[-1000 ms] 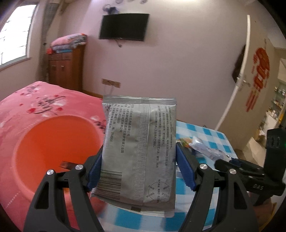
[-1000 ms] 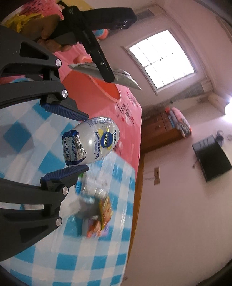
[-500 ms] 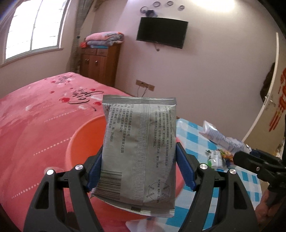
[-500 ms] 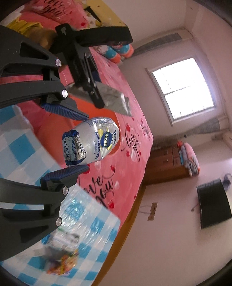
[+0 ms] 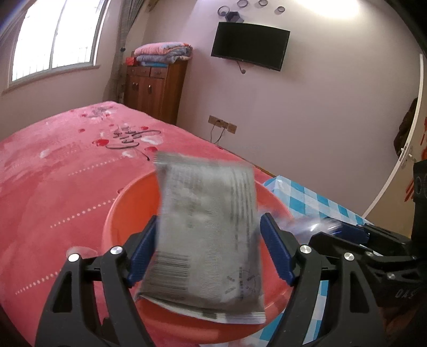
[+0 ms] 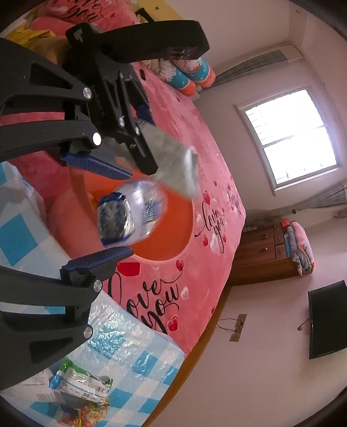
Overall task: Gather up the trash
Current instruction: 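Carry both bags over the orange bucket and open both grippers to drop them, then move both empty grippers back from the bucket to the table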
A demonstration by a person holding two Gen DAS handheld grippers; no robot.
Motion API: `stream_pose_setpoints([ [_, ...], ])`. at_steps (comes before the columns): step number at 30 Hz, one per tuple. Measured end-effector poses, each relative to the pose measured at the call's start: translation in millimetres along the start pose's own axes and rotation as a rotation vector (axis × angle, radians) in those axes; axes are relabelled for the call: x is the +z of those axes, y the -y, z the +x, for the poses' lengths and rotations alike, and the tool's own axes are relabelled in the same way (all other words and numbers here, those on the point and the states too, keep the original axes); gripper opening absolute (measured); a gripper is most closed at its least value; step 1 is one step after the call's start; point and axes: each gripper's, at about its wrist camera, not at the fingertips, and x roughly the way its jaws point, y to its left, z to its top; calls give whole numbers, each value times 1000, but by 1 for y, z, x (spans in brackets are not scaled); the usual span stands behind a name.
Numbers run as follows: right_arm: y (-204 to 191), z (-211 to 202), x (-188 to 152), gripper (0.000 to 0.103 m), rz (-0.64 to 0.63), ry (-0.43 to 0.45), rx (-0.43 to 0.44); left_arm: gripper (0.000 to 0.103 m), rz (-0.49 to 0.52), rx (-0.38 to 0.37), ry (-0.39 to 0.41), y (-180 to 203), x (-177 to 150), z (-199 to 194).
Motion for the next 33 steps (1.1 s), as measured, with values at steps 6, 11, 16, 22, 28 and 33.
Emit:
stream_pose_setpoints([
  [6,9,-10,-4,77,45,42,-4,87,-14,7,-2,-3,-2,2],
  [11,16,-21,-16,86,59,66,-66,89,9,14,14,4,-4,0],
  [16,24,-28,-31,88,85,73,-97,89,31,7,20,12,-4,-2],
  [22,39,-40,-49,91,139,83,-118,90,53,-11,28,23,-7,-7],
  [28,53,-52,-62,91,187,96,-143,94,78,-23,36,37,-9,-12],
  [33,60,-60,-71,91,211,104,-163,94,100,-30,40,50,-11,-15],
])
